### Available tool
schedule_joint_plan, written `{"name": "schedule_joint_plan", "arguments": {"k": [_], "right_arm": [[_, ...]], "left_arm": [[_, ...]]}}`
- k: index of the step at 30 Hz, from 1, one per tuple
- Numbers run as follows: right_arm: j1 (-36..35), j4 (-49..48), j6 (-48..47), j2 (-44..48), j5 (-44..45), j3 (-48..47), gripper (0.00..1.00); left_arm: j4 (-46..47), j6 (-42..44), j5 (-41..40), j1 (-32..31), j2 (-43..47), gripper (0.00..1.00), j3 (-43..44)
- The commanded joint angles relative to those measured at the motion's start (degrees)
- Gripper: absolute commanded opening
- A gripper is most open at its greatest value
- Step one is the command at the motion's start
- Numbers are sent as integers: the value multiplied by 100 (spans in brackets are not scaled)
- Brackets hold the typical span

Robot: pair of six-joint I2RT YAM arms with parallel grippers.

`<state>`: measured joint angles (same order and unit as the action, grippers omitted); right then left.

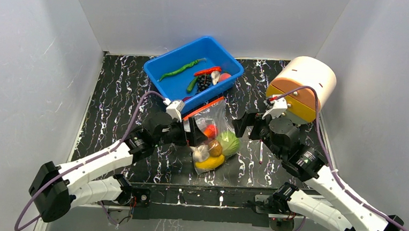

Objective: Place the food in the zip-top bag and seal the zipper
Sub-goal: Move the zipper food storage bag to the center of the board, then reset both arms

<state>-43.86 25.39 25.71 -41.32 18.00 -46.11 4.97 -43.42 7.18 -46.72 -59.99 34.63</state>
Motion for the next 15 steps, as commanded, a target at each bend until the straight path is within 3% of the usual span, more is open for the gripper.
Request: {"name": "schedule_joint_plan", "arguments": {"k": [1, 7, 15], "right_arm": [[6, -105, -13, 249, 227, -357, 93], [0, 53, 140, 241, 129, -581, 98], [8, 155, 198, 182, 74, -1132, 98]], "left_arm": [[-821, 583, -707, -19, 431, 98, 627], [-1695, 1238, -1276, -21, 504, 98, 1498], [-1897, 1648, -1884, -20, 773, 98, 2405]]}}
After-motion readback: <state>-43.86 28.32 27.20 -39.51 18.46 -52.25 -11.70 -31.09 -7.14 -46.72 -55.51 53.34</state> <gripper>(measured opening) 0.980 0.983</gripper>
